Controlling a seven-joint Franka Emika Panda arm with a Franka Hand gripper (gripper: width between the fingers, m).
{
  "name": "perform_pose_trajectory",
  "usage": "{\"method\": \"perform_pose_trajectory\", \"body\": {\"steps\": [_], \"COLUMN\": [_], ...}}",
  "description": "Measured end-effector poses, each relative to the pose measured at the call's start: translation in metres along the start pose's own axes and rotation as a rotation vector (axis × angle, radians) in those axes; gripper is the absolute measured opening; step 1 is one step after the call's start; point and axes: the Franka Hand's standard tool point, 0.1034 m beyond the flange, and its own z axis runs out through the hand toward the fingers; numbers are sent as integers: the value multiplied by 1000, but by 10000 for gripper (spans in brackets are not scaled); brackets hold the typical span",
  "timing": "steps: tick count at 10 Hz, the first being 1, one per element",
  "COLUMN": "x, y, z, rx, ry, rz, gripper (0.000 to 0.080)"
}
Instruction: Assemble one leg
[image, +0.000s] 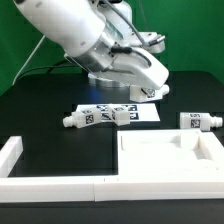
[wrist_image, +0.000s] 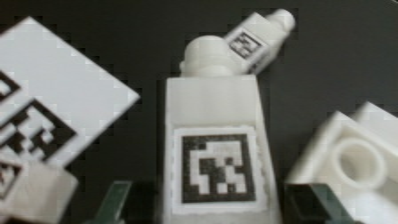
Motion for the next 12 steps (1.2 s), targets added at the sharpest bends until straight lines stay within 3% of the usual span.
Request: {"method": "perform_pose_trajectory", "body": {"steps": [1,4,5,7,8,9,10,12], "x": [8,4,6,6,0,-12,-8,-10], "y": [-4,-13,-25,-62,-79,-89,-92,-99], "z": [-2,0,-8,-43,-52,-51,-48,-38], "rx": [-6,14,5,-1,-23,-23,15,31], "ry": [105,282,355,481,561,595,675,777], "rz": [-28,-48,-60,-152,-187,-161,-184,-208], "gripper": [287,287,287,287,287,287,287,287]}}
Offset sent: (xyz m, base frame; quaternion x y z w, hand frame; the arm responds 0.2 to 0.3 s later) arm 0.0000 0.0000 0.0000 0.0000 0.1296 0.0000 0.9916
